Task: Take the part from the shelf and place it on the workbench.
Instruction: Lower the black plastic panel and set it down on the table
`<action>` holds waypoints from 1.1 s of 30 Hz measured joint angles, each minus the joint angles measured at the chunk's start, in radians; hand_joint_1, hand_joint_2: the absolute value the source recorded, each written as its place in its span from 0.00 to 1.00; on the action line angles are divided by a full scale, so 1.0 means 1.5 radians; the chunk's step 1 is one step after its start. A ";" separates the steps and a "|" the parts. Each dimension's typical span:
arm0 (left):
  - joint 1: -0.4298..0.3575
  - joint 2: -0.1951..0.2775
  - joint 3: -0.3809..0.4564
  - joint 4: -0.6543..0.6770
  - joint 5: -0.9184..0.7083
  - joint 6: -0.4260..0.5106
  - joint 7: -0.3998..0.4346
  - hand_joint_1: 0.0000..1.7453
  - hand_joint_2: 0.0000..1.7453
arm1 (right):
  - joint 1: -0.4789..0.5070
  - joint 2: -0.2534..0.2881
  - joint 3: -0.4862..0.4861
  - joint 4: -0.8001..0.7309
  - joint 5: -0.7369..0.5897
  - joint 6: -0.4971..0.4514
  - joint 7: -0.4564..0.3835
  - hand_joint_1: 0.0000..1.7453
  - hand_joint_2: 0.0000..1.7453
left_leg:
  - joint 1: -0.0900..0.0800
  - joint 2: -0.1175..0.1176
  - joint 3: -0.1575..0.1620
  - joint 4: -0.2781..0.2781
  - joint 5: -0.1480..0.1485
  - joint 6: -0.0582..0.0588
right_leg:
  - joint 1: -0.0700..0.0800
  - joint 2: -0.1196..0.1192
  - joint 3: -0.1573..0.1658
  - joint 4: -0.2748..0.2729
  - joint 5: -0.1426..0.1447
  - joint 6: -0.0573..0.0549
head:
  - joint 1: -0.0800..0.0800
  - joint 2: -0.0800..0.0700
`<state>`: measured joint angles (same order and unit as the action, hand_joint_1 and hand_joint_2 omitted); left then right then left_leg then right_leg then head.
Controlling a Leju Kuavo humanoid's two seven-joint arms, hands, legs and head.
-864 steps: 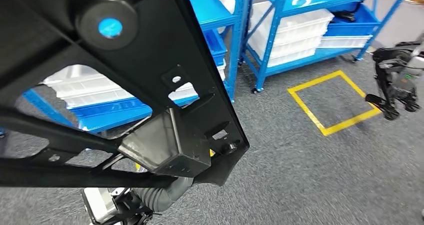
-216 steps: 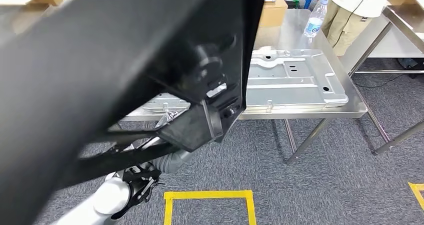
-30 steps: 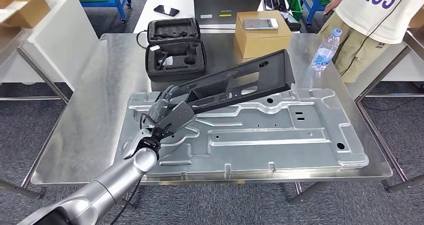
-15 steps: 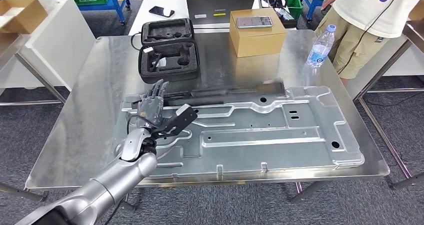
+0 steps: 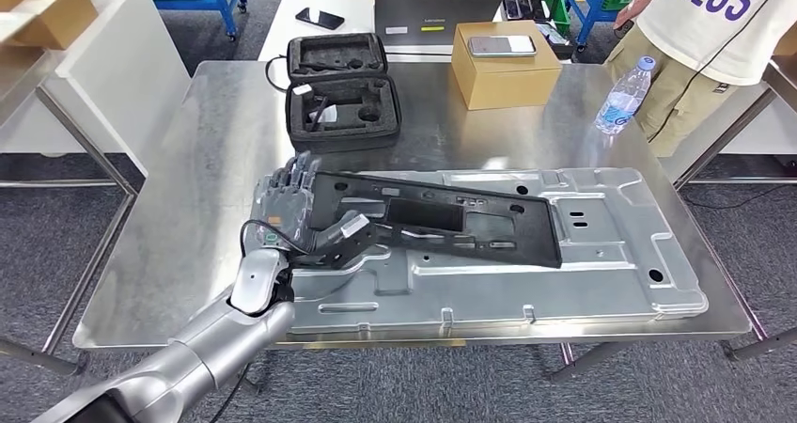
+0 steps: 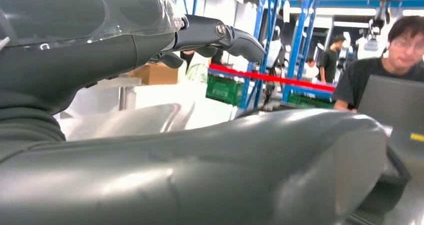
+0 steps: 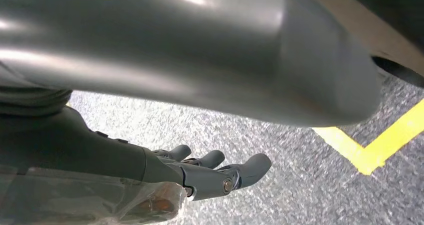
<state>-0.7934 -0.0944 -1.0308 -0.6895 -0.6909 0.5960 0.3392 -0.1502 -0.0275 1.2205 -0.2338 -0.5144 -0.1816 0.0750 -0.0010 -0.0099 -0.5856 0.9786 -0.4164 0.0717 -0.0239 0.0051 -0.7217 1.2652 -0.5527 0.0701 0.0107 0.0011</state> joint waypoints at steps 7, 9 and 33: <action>0.029 -0.009 0.049 -0.003 0.286 -0.069 -0.200 0.00 0.00 | 0.003 -0.001 -0.001 0.000 0.000 -0.006 -0.001 0.00 0.00 | -0.008 -0.001 0.003 0.001 -0.003 -0.005 | 0.013 0.000 0.095 -0.197 0.082 -0.020 | 0.000 0.000; 0.036 -0.013 0.062 -0.012 0.347 -0.090 -0.239 0.00 0.00 | 0.006 0.000 -0.001 0.000 0.000 -0.007 -0.001 0.00 0.00 | -0.007 0.000 0.000 0.007 -0.010 -0.012 | 0.010 -0.001 0.097 -0.201 0.084 -0.023 | 0.000 0.000; 0.071 0.012 0.074 -0.351 0.796 -0.290 -0.307 0.00 0.00 | 0.021 -0.003 -0.007 -0.001 -0.009 -0.012 -0.017 0.00 0.00 | -0.001 -0.003 0.001 0.008 -0.006 -0.001 | 0.007 -0.002 0.044 -0.083 0.048 -0.012 | 0.002 0.000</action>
<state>-0.6865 -0.0760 -0.9192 -1.2156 0.5033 0.1611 -0.1213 -0.1183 -0.0319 1.2097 -0.2358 -0.5276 -0.2003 0.0498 -0.0022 -0.0140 -0.5839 0.9909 -0.4260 0.0700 -0.0134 0.0014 -0.6558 1.1412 -0.4805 0.0518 0.0142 0.0011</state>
